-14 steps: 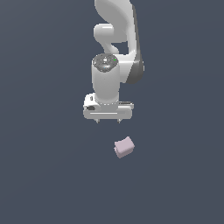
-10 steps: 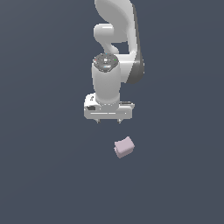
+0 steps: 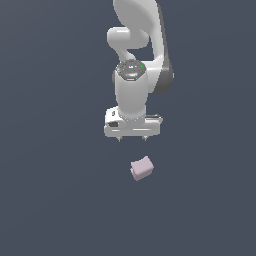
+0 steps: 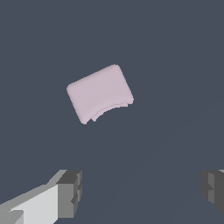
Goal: Pick up the object and move it to a goal position.
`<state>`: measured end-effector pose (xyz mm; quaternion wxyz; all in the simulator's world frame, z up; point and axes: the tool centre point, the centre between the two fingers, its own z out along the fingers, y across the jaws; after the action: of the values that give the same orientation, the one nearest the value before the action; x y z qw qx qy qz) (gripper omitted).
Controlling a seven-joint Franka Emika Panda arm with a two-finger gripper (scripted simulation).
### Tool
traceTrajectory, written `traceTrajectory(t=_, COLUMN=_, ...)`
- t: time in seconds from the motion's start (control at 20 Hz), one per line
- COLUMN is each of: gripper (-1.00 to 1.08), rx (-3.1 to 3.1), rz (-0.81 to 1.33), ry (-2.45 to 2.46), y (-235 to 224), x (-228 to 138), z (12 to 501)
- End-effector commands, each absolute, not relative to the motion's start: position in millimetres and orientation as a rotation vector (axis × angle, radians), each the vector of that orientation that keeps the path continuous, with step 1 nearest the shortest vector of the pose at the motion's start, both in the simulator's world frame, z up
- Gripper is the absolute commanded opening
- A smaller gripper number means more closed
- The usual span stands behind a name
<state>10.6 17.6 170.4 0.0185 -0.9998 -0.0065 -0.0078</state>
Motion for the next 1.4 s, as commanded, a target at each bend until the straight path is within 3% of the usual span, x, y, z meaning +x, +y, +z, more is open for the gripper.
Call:
traceTrajectory(t=0.0, gripper=1.0, rx=-3.105, rz=-0.024, ry=-0.014, y=16.6, x=10.8, z=170.1)
traceTrajectory(t=1.35, gripper=1.0, rx=-3.019, rz=0.004, ry=0.749, y=31.7, x=44.7, z=146.1)
